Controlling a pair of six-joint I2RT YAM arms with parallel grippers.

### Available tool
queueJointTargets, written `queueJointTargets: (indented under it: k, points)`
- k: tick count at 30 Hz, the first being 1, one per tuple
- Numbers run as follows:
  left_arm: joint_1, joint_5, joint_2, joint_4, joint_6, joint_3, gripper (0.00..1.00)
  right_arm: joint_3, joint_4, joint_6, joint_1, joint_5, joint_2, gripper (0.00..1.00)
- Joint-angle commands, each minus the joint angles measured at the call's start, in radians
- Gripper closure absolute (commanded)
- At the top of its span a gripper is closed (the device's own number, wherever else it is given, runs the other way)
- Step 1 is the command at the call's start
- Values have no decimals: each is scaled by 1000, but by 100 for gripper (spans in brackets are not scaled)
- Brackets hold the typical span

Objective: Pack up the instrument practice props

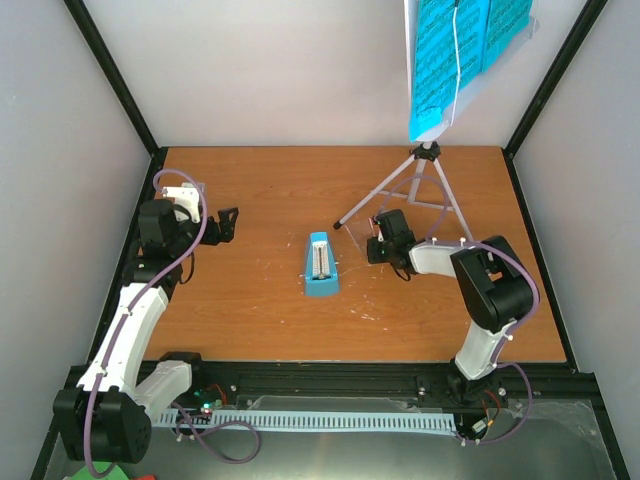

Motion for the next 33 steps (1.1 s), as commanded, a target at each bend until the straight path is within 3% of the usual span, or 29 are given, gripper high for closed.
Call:
queueJointTargets:
  k: [1,4,11,17,23,27,33]
  points:
    - [5,-4,-12,22,22,3,1,1,-9,-2,-5,12,10,85]
    - [6,-5,-11,23,21,3,1,-11,-3,6,-5,37,-3,97]
    - [6,-14,-11,23,23,3,1,-66,15,48,-9,79,-113,97]
    - [6,-15,-9,25,24,0,1,-145,-26,95,-45,28,-427,97]
    - [5,20,-1,30,29,-2,1,-74,-275,37,-50,-165,-685,97]
    - [4,117,5,49,18,-8,1,13,-439,17,-51,-441,-737,97]
    - [3,432,49,62,-70,8,5,117,-572,38,-28,-749,-726,97]
